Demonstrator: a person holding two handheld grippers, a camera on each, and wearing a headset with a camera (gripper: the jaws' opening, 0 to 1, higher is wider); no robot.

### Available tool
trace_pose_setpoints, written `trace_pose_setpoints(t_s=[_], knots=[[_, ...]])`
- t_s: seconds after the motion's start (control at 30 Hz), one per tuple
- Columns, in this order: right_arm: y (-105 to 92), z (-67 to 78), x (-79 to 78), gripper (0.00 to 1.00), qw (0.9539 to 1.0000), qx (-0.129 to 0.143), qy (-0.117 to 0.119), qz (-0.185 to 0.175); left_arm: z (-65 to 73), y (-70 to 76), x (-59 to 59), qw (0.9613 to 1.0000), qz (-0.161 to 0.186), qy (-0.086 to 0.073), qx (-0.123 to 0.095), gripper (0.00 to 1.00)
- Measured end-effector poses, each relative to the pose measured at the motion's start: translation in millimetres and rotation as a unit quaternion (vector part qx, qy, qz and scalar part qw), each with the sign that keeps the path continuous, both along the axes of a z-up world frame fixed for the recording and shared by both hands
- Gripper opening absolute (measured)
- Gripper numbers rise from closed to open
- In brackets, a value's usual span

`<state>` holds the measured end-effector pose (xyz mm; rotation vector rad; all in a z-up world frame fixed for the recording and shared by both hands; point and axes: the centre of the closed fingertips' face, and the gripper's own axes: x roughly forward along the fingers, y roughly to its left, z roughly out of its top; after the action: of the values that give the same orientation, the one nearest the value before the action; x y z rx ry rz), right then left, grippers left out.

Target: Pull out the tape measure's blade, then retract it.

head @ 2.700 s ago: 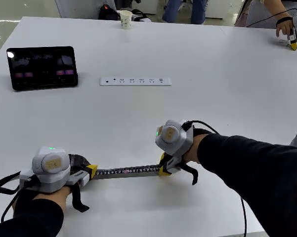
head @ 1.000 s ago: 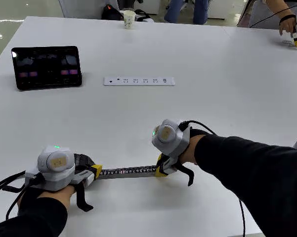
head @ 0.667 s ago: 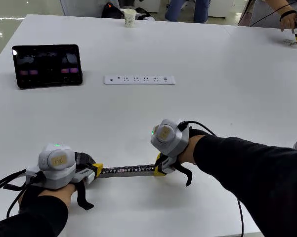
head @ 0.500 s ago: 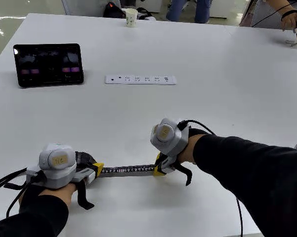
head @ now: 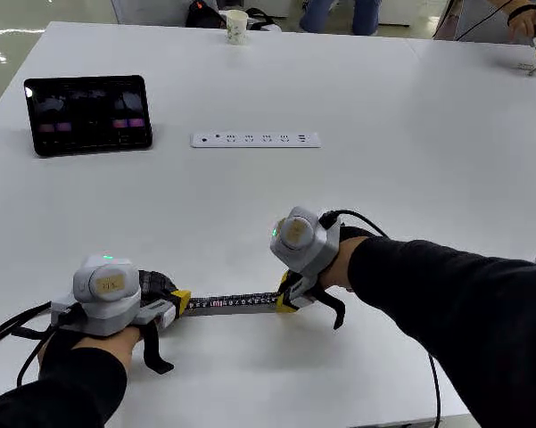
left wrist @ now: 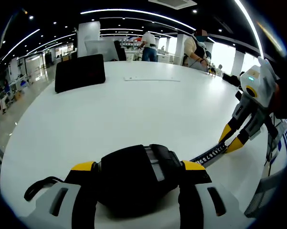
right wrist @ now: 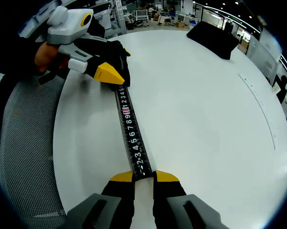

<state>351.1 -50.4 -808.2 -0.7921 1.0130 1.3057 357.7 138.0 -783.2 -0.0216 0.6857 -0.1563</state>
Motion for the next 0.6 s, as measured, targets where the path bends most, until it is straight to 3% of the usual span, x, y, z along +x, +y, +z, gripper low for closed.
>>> trace_pose_setpoints(t_s=[0.17, 0.23, 0.37, 0.6], knots=[[2.9, -0.5, -0.2, 0.11, 1.0000, -0.001, -0.001, 0.005, -0.6, 0.5, 0.1, 1.0000, 0.000, 0.003, 0.000, 0.65], [4.1, -1.8, 0.4, 0.11, 0.9999, 0.002, -0.005, 0.012, -0.8, -0.3, 0.1, 0.9999, -0.002, 0.001, 0.012, 0.65], [6.5, -1.8, 0.1, 0.10, 0.9999, 0.002, -0.006, 0.008, -0.6, 0.5, 1.0, 1.0000, 0.000, -0.004, 0.002, 0.65], [11.2, -1.6, -0.2, 0.11, 0.9999, 0.006, -0.002, 0.010, -2.0, 0.1, 0.8, 1.0000, -0.003, 0.003, 0.004, 0.65]])
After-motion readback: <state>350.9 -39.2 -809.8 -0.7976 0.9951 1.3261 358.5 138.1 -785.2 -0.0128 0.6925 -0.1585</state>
